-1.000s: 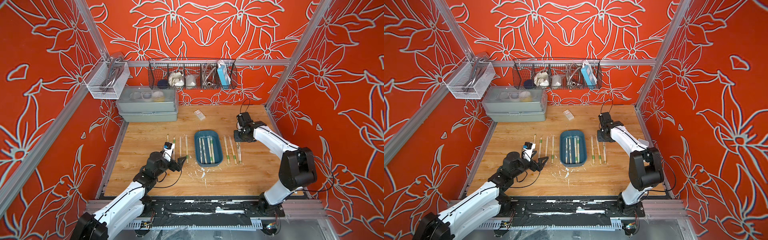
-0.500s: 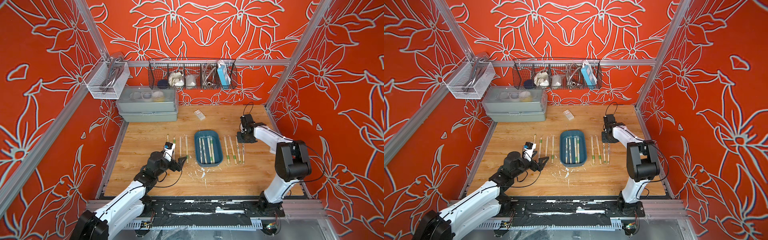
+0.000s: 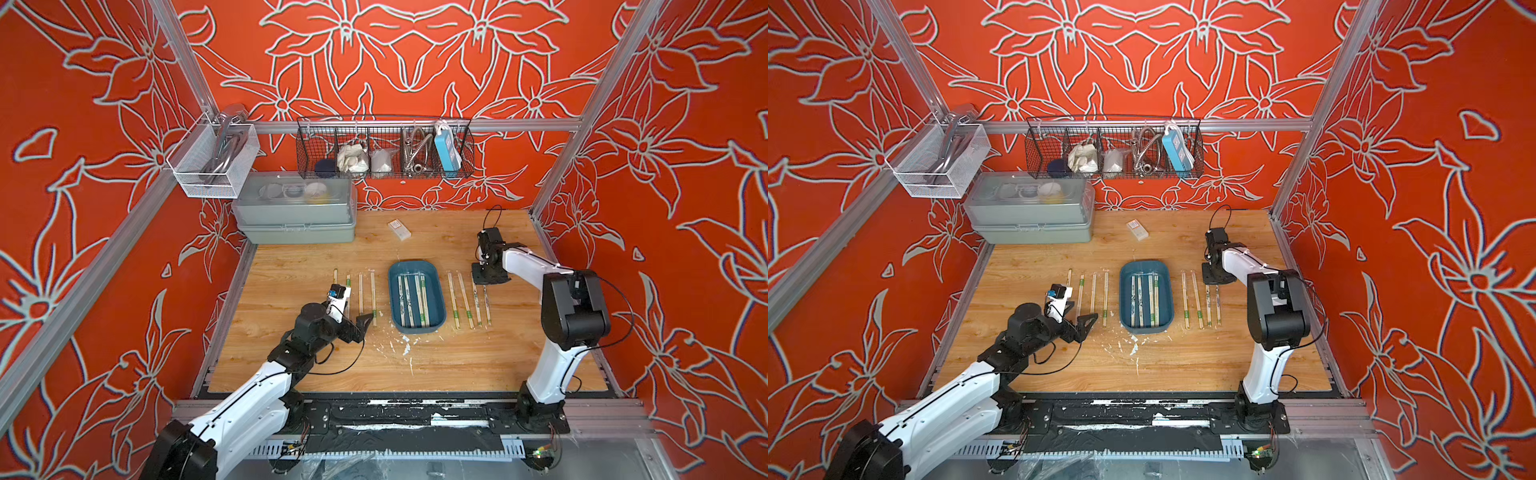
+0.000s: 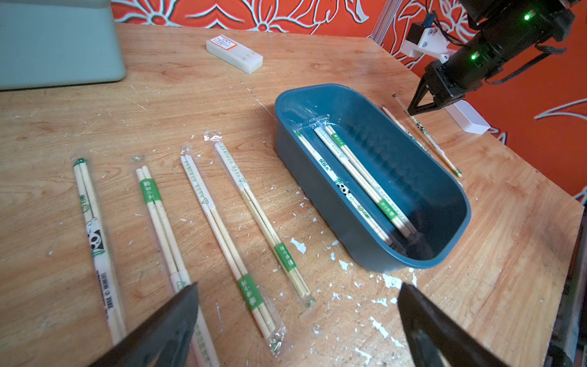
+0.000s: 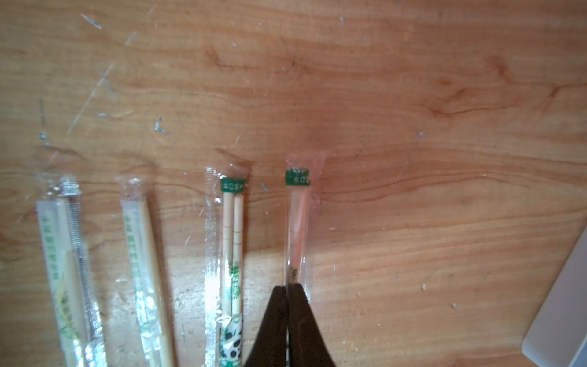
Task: Take the paired disposable chopsticks out of the storage box
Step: Place the paired disposable chopsticks at the center of the board.
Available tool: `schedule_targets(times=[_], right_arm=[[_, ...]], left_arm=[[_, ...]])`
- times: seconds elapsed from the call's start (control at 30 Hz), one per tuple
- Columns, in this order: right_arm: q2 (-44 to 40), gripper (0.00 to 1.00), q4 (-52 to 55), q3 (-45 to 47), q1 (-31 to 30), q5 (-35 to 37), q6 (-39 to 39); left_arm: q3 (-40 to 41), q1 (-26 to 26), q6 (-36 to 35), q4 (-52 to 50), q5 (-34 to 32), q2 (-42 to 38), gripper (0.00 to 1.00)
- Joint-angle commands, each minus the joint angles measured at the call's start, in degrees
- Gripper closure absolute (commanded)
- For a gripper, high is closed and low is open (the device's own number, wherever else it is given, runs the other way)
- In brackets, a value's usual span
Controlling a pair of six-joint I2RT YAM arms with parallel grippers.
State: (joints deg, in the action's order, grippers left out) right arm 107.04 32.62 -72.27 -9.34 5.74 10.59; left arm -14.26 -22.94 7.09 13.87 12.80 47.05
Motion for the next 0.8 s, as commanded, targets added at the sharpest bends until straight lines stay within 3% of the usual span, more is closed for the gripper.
schedule_targets(times=[0.0, 0.47, 0.77], right_arm=[[1.22, 0.9, 0.3, -1.44, 0.37, 0.42, -1.14], [-0.83, 0.71, 2.82, -2.59, 0.54, 0.33, -0.02], [-11.34, 0.59, 2.16, 2.66, 0.42, -3.93, 1.89]], left_arm=[[-1.3, -0.26, -0.15, 0.88, 0.45, -0.2, 0.03], [-1.47, -0.28, -0.25, 0.82, 0.51, 0.31, 0.03], [-1.11, -0.27, 1.26, 2.24, 3.4, -0.32, 0.0]])
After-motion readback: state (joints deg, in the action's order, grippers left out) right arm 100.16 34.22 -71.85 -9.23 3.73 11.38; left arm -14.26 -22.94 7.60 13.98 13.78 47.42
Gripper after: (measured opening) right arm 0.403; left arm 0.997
